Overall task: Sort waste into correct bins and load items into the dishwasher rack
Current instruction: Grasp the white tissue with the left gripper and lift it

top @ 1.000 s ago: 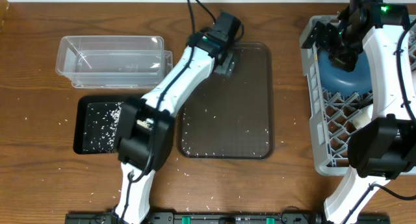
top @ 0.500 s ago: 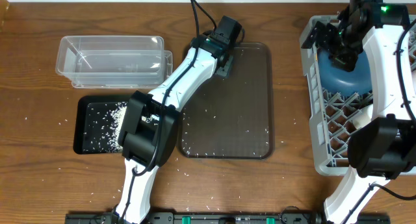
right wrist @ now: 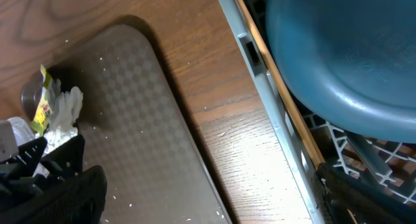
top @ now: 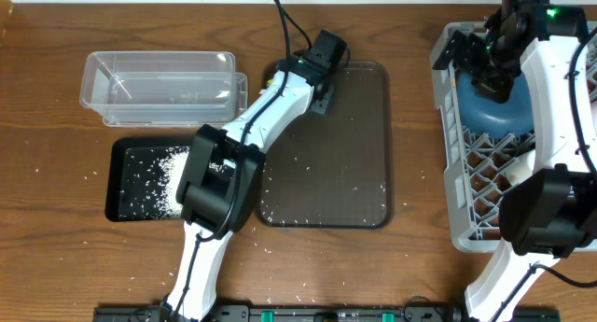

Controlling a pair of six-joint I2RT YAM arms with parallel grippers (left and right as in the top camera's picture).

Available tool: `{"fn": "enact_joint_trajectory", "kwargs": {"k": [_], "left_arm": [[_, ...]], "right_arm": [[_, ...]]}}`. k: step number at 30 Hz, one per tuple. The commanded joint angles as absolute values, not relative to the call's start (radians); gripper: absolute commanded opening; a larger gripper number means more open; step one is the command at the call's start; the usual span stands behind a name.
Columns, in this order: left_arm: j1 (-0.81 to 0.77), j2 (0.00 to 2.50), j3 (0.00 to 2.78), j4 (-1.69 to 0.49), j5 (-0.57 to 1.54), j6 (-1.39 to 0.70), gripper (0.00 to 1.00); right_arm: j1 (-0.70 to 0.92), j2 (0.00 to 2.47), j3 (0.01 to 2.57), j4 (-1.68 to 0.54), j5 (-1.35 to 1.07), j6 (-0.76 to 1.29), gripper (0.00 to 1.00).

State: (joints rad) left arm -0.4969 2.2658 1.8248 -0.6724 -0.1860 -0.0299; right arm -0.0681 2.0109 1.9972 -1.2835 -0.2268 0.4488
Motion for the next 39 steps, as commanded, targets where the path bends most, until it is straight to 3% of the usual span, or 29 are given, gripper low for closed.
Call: {"fn": "enact_joint_trajectory", "kwargs": {"k": [1,14,18,23,27,39], "left_arm": [[-0.476,2.298,1.818,-0.671,-0.183,-0.046,0.68],[-0.445,2.319,1.802,-0.645,-0.086,-0.046,0.61],[-0.445,2.319,1.790,-0.649,-0.073,-0.046,0.43],[-0.445,2.319,1.790,-0.696,-0.043,-0.046,0.27],[-0.450,2.305,1.791,-0.749,0.030,-0.046,0.06],[-0.459,2.063,1.791,-0.809,0.232,-0.096,0.06]], "right_arm": [[-0.064,1.975,2.017,-1.283,-0.224,0.459,0.99],[-0.064,1.975,2.016,-1.283,-0.224,0.459,0.99],[-0.064,1.975,2.016,-1.283,-0.224,0.459,0.99],[-0.064,1.975,2.016,-1.283,-0.224,0.459,0.99],[-0.064,1.975,2.016,-1.283,-0.224,0.459,0.99],[-0.064,1.975,2.016,-1.283,-0.224,0.459,0.99]]}}
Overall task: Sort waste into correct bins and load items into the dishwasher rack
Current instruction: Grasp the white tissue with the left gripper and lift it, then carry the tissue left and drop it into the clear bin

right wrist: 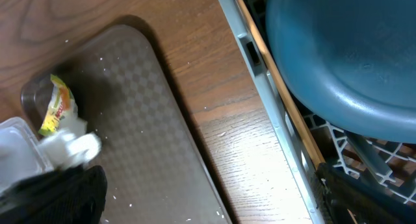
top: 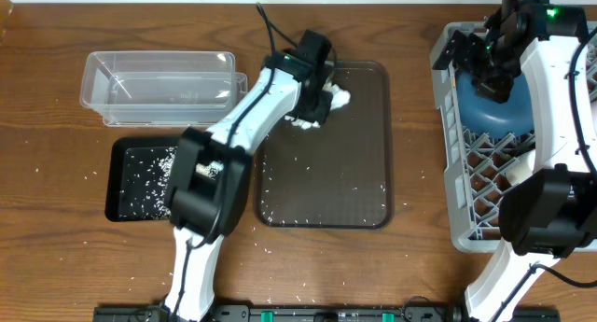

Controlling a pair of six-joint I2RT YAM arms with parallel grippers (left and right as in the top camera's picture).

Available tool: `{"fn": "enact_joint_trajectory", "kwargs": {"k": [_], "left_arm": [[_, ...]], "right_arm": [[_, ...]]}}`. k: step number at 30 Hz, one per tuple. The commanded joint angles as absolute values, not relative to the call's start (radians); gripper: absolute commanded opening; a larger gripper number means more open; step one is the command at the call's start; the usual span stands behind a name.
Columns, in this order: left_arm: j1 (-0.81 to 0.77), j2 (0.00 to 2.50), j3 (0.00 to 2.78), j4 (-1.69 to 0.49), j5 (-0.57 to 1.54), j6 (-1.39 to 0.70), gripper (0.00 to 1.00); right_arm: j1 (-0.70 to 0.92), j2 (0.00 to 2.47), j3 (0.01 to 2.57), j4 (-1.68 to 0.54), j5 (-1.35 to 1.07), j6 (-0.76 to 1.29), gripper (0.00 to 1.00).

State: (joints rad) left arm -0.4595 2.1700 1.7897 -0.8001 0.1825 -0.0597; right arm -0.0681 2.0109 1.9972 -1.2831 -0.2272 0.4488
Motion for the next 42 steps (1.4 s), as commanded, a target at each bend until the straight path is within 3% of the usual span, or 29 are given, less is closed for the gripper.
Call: {"fn": "enact_joint_trajectory", "kwargs": {"k": [1,6,15,30,42], "left_arm": [[-0.459,2.040,1.791,-0.812,0.232,-0.100,0.06],[-0.453,1.941,1.791,-0.803,0.205,-0.099,0.06],[-0.356,1.866,1.791,-0.754,-0.096,-0.184,0.06],[-0.049,1.869,1.790,-0.773,-0.098,-0.381,0.07],[0.025,1.871,1.778,-0.789,-0.098,-0.381,0.11]], "right_arm": [[-0.064,1.975,2.017,-1.283,-0.224,0.459,0.99],[-0.064,1.975,2.016,-1.283,-0.224,0.459,0.99],[-0.064,1.975,2.017,-1.283,-0.224,0.459,0.99],[-0.064,1.975,2.017,-1.283,-0.224,0.459,0.99],[-0.064,1.975,2.017,-1.283,-0.224,0.459,0.99]]}}
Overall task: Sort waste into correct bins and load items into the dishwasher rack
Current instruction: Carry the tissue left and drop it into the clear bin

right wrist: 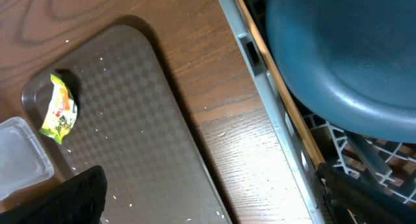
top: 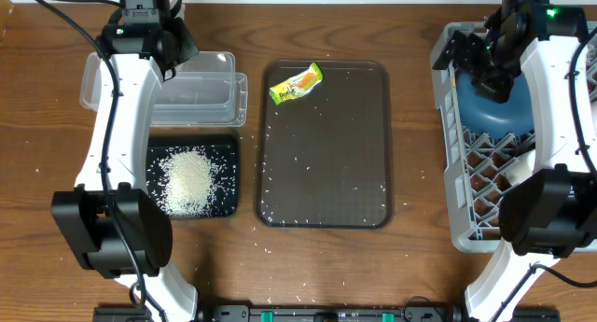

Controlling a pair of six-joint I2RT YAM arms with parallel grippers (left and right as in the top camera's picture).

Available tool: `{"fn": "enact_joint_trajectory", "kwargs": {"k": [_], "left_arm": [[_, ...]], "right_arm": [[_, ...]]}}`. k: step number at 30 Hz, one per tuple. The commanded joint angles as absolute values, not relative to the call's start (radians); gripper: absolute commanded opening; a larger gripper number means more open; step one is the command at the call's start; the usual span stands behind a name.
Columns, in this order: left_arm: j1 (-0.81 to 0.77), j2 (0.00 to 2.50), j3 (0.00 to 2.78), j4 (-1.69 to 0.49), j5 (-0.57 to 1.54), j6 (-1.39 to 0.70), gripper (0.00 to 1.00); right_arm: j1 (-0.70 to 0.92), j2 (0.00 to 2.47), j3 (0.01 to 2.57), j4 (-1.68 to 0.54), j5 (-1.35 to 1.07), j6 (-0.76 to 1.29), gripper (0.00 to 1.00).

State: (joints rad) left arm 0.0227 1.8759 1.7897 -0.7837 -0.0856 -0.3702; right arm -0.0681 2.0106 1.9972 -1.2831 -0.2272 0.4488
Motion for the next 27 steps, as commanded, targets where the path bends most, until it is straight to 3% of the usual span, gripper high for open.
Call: {"fn": "enact_joint_trajectory", "kwargs": {"k": [1,12,18,27], "left_arm": [[0.025,1.871,1.774,-0.789,-0.098,-0.381,0.11],[0.033,1.875,1.664,-0.775,-0.099,-0.380,0.11],[0.035,1.874,1.655,-0.757,-0.098,-0.379,0.46],[0.033,1.814,1.657,-0.753,0.014,-0.379,0.47]], "right_arm": [[-0.064,1.975,2.017,-1.283,-0.224,0.459,0.99],[-0.064,1.975,2.016,-1.283,-0.224,0.459,0.99],[-0.064,1.975,2.016,-1.283,-0.224,0.459,0.99],[-0.064,1.975,2.016,-1.283,-0.224,0.459,0.99]]}}
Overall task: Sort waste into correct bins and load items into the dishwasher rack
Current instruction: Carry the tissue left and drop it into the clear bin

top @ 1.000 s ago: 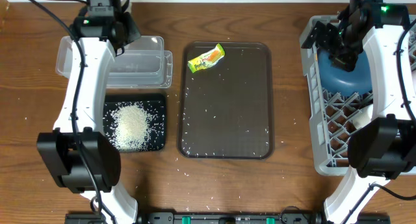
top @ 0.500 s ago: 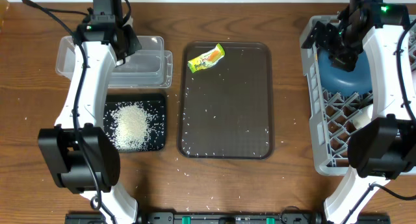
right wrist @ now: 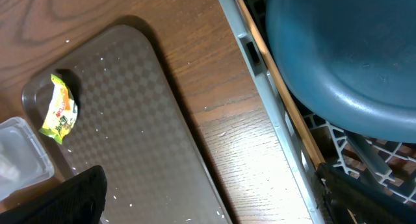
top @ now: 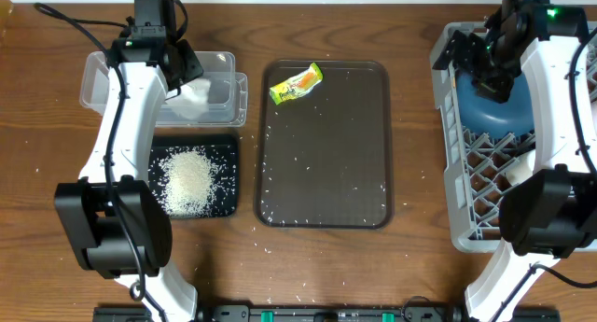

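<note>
A crumpled white tissue lies in the clear plastic bin at the far left. My left gripper hangs open just above it, holding nothing. A yellow-green wrapper lies at the far left corner of the brown tray. On the right, the grey dishwasher rack holds an upturned blue bowl. My right gripper hovers open over the rack's far left part, empty.
A black bin with a heap of rice stands in front of the clear bin. Rice grains are scattered over the tray and the wooden table. The left arm reaches up the table's left side.
The white tissue now shows lying in the clear bin beside my left gripper, which has shifted slightly right and stands open. The right arm, wrapper and bowl are as before.
My left gripper was down at the tray's far left corner on the tissue and wrapper. Then it held the white tissue just above that corner. Later it was over the clear bin with the wrapper left on the tray. Now the tissue lies in the bin.
</note>
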Controlling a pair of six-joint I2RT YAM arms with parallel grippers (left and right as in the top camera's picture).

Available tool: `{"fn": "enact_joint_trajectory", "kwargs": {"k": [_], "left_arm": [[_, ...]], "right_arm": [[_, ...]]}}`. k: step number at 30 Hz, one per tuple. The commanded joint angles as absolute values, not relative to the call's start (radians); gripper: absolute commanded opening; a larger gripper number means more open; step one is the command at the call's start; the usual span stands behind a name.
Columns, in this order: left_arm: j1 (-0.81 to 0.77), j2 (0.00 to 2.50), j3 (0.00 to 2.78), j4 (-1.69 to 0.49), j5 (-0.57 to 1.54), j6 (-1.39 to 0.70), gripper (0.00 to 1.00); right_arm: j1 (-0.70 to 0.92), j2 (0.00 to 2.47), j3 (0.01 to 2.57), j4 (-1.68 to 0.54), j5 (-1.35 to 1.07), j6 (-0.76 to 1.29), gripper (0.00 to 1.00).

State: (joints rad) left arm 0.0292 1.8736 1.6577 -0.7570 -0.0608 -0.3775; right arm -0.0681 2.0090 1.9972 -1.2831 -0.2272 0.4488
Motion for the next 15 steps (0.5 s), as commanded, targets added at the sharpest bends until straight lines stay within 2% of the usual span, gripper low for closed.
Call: {"fn": "enact_joint_trajectory", "kwargs": {"k": [1,8,10,15], "left_arm": [[0.033,1.803,1.657,-0.749,0.051,-0.379,0.47],[0.019,1.762,1.657,-0.675,0.449,-0.379,0.48],[-0.009,1.768,1.657,-0.659,0.460,-0.363,0.48],[-0.122,1.800,1.657,-0.630,0.435,-0.096,0.48]], "right_arm": [[-0.064,1.975,2.016,-1.283,-0.224,0.459,0.99],[-0.064,1.975,2.017,-1.283,-0.224,0.459,0.99],[-0.064,1.975,2.017,-1.283,-0.224,0.459,0.99],[-0.064,1.975,2.017,-1.283,-0.224,0.459,0.99]]}}
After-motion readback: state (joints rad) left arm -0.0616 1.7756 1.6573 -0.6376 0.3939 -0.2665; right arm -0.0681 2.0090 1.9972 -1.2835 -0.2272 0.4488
